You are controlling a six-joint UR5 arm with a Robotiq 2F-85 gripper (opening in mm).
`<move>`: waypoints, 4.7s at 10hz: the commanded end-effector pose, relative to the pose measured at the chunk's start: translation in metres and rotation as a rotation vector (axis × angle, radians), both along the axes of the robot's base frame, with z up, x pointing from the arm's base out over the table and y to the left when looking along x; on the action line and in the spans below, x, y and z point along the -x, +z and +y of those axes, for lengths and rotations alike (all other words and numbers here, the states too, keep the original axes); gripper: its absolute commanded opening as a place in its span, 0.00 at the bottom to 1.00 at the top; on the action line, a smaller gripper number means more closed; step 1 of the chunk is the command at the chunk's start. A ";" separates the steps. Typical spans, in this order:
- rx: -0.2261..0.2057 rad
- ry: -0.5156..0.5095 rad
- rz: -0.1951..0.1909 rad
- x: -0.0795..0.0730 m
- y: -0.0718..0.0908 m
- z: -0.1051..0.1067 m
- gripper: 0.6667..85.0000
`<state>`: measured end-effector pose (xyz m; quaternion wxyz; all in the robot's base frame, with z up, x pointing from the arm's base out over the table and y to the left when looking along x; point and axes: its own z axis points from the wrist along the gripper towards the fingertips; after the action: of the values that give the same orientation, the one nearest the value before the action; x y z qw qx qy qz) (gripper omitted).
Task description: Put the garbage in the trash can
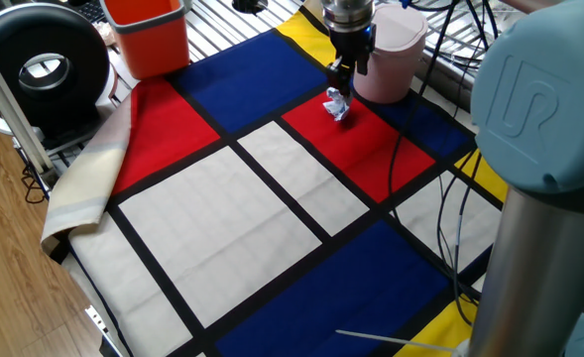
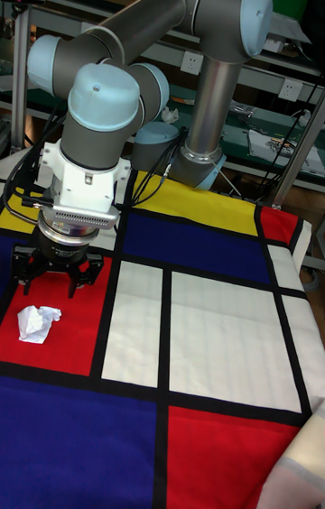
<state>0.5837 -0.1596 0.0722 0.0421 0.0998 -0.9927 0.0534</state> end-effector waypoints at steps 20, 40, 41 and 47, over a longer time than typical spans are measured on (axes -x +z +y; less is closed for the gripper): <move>-0.012 -0.081 -0.169 -0.041 0.001 0.002 0.35; -0.037 0.103 -0.133 -0.041 -0.073 0.007 0.82; -0.037 0.103 -0.136 -0.041 -0.076 0.008 0.82; -0.020 0.108 -0.148 -0.040 -0.072 0.003 0.81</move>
<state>0.6231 -0.1560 -0.0020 -0.0296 0.1524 -0.9864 0.0545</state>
